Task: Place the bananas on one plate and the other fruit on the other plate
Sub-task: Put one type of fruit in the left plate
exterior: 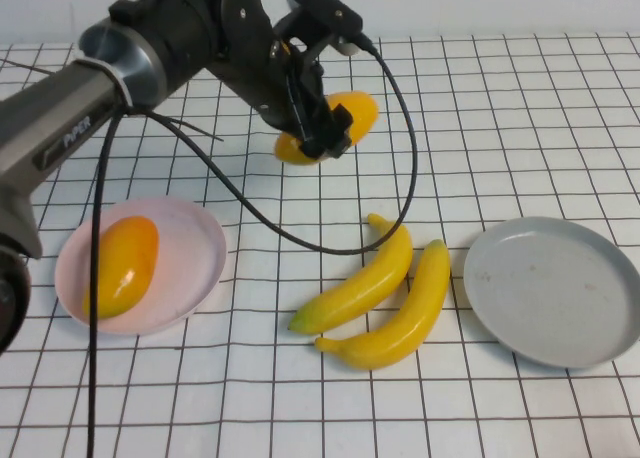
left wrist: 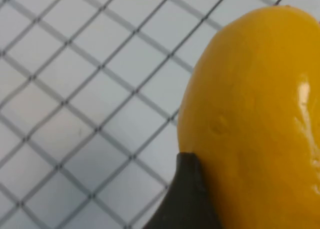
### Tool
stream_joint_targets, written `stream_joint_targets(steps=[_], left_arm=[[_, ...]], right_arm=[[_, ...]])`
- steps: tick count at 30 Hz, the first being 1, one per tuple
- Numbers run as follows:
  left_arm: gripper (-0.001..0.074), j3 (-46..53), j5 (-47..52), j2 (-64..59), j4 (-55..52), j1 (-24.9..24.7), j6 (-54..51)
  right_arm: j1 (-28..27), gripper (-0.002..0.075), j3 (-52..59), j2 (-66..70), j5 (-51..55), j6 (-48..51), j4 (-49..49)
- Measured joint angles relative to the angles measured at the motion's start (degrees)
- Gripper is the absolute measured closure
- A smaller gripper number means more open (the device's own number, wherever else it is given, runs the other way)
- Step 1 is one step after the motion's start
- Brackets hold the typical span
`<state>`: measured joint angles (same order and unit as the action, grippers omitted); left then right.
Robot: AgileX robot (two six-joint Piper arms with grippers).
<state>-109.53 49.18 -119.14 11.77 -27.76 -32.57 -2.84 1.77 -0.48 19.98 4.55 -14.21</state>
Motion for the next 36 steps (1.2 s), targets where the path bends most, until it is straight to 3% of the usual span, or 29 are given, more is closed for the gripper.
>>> stream_joint_targets(steps=[6, 11, 16, 23, 28, 36], left_arm=[[0.0231, 0.76, 18.41, 1.29, -16.92, 0.00, 19.75], [0.0231, 6.49, 20.53, 3.27, -22.15, 0.00, 28.92], [0.0231, 17.15, 15.93, 8.43, -23.24, 0.95, 36.17], [0.0232, 34.12, 1.54, 15.34, -23.10, 5.56, 45.40], [0.0230, 39.63, -5.44, 16.70, -18.58, 8.47, 45.43], [0.0069, 40.50, -7.86, 17.76, -16.09, 8.91, 40.66]], right_arm=[[0.00, 0.0742, 0.00, 0.00, 0.00, 0.00, 0.00], [0.00, 0.0742, 0.00, 0.00, 0.00, 0.00, -0.05], [0.00, 0.0742, 0.00, 0.00, 0.00, 0.00, -0.05], [0.00, 0.0742, 0.00, 0.00, 0.00, 0.00, -0.05], [0.00, 0.0742, 0.00, 0.00, 0.00, 0.00, -0.05], [0.00, 0.0742, 0.00, 0.00, 0.00, 0.00, -0.13]])
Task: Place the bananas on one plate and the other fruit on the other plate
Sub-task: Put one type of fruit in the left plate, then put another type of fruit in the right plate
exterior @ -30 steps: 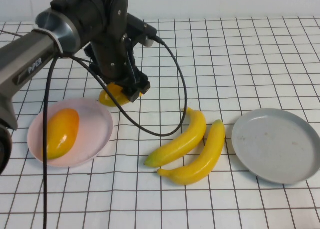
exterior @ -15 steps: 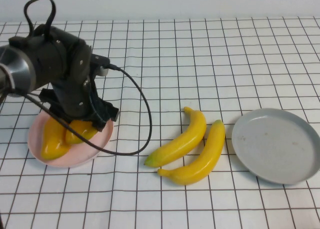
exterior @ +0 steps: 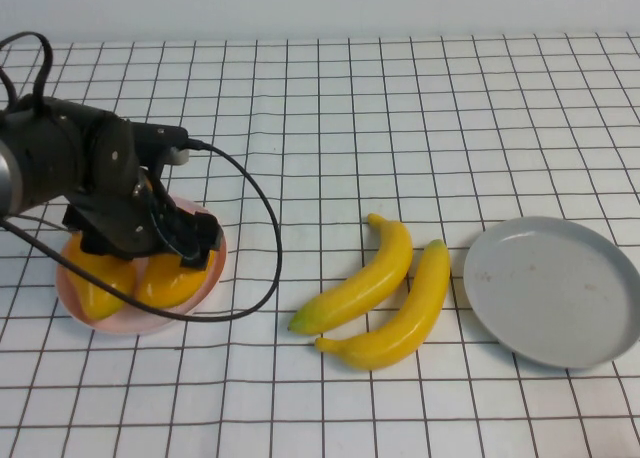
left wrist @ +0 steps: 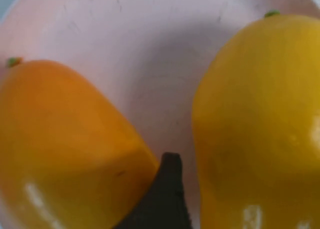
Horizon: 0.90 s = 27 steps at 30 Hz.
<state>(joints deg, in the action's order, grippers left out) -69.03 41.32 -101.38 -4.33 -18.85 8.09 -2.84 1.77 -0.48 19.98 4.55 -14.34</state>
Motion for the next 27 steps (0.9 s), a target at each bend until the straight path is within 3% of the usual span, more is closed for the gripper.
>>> stream_joint_targets(steps=[13, 16, 19, 21, 27], left_arm=[[0.0085, 0.43, -0.07, 16.75, 0.87, -2.21, -7.21], [0.0232, 3.00, -0.71, 22.80, 1.03, -3.65, -8.09], [0.0515, 7.54, -2.33, 28.96, 1.86, -4.91, -8.09], [0.0641, 11.45, -3.47, 33.79, 2.73, -5.75, -8.09], [0.0727, 21.39, -2.47, 50.46, 3.65, -6.11, -3.62]], right_arm=[[0.00, 0.0742, 0.00, 0.00, 0.00, 0.00, 0.00], [0.00, 0.0742, 0.00, 0.00, 0.00, 0.00, 0.00], [0.00, 0.0742, 0.00, 0.00, 0.00, 0.00, 0.00], [0.00, 0.0742, 0.00, 0.00, 0.00, 0.00, 0.00], [0.00, 0.0742, 0.00, 0.00, 0.00, 0.00, 0.00]])
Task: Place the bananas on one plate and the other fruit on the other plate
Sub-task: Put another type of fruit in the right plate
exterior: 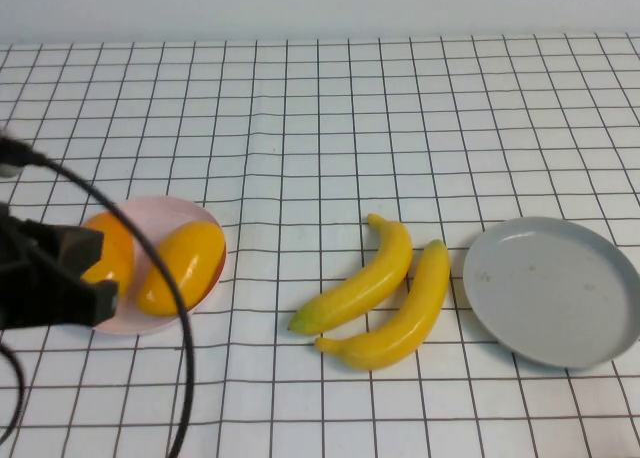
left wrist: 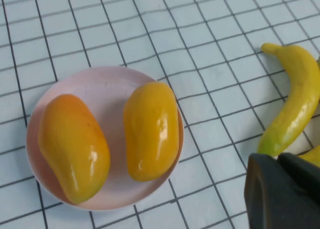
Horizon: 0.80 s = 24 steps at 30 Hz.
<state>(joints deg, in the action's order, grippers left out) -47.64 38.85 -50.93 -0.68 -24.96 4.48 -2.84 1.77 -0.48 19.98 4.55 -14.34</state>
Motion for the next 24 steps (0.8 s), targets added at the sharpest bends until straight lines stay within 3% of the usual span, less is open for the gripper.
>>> stream_joint_targets(steps=[6, 16, 24], left_arm=[[0.0736, 8.20, -4.82, 14.87, -2.74, 0.00, -1.53], [0.0737, 23.43, -10.62, 30.37, -18.99, 0.11, 12.04], [0.0737, 36.27, -12.27, 47.67, -19.36, 9.24, 15.86]], right_arm=[[0.00, 0.0742, 0.00, 0.00, 0.00, 0.00, 0.00], [0.12, 0.0742, 0.00, 0.00, 0.00, 0.00, 0.00], [0.12, 0.0742, 0.00, 0.00, 0.00, 0.00, 0.00]])
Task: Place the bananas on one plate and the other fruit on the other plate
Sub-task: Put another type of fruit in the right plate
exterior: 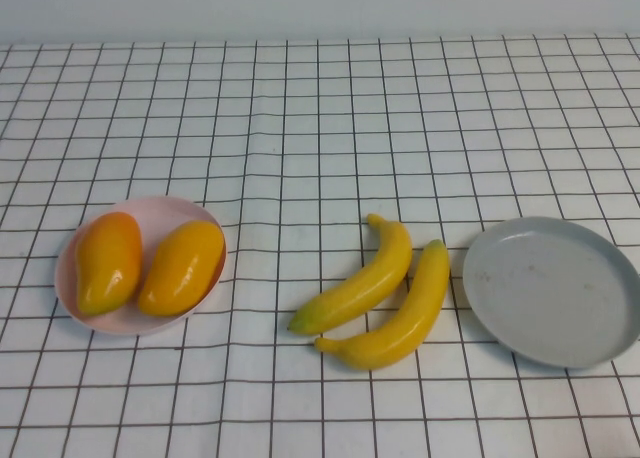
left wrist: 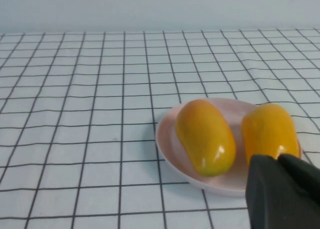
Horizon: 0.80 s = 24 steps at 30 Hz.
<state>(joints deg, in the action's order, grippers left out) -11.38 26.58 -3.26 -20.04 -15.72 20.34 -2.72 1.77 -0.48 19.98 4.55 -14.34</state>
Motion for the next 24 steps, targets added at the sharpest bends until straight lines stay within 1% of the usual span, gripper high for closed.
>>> stream_joint_targets(steps=[3, 7, 10, 13, 18, 24], left_arm=[[0.0737, 3.21, -0.99, 3.59, 3.55, 4.54, -5.73], [0.0737, 6.61, -4.15, 3.85, 8.33, 10.64, -11.83], [0.0737, 9.12, -6.73, 3.85, 11.64, 13.82, -15.65], [0.0737, 12.10, -9.48, 3.90, 14.61, 15.39, -19.57], [0.0737, 12.78, -6.01, 3.90, 18.86, 15.51, -24.01], [0.0737, 12.78, -5.04, 3.90, 20.04, 15.51, -28.68]], right_arm=[[0.00, 0.0742, 0.00, 0.00, 0.00, 0.00, 0.00], [0.00, 0.0742, 0.09, -0.03, 0.00, 0.00, -0.04], [0.00, 0.0742, 0.09, -0.03, 0.00, 0.00, -0.04], [0.00, 0.0742, 0.09, -0.03, 0.00, 0.00, -0.04], [0.00, 0.0742, 0.09, -0.03, 0.00, 0.00, -0.04], [0.00, 0.0742, 0.09, -0.03, 0.00, 0.00, -0.04]])
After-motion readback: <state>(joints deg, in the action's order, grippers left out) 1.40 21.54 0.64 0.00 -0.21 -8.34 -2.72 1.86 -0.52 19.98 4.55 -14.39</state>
